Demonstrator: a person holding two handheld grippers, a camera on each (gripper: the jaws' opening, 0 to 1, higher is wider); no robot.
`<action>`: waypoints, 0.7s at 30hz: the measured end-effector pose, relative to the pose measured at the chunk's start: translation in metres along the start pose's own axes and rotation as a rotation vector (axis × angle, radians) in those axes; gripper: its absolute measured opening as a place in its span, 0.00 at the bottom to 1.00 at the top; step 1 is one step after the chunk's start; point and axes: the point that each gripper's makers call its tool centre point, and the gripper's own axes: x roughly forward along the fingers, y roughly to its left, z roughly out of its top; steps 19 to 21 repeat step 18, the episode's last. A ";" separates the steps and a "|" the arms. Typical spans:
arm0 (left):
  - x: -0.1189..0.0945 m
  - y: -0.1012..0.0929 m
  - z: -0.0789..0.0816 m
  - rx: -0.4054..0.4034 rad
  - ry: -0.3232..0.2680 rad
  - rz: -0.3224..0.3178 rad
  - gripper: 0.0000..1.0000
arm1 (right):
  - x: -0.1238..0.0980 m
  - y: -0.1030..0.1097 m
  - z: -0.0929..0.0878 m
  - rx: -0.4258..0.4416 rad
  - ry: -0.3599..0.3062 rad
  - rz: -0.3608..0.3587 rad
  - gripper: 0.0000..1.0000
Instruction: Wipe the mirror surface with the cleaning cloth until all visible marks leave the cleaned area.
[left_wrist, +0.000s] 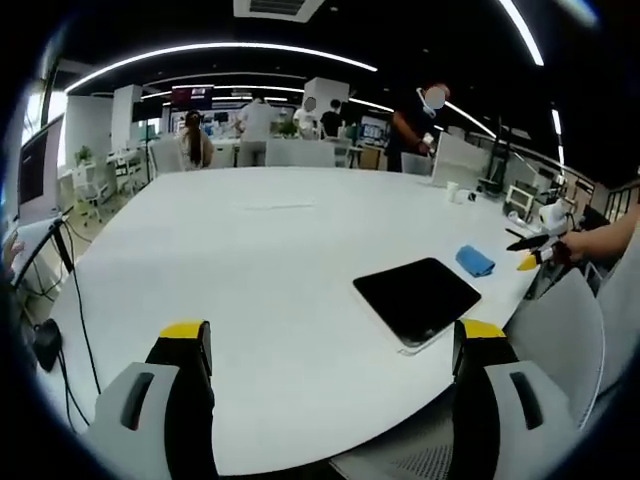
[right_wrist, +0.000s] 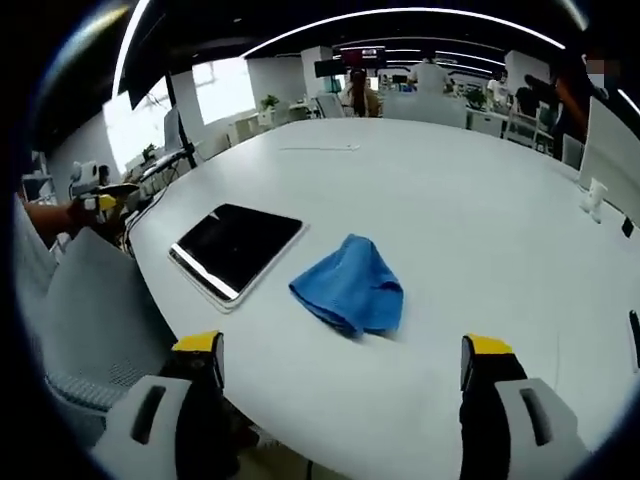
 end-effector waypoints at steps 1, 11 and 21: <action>0.000 0.001 0.001 -0.001 -0.002 0.001 0.99 | 0.000 0.000 -0.001 -0.002 -0.005 -0.001 0.99; -0.005 0.014 0.008 -0.001 -0.034 0.028 0.99 | 0.003 -0.007 -0.008 0.009 0.017 -0.035 0.99; -0.001 0.015 -0.006 -0.022 -0.002 0.030 0.99 | 0.007 -0.015 -0.005 0.001 0.020 -0.058 0.99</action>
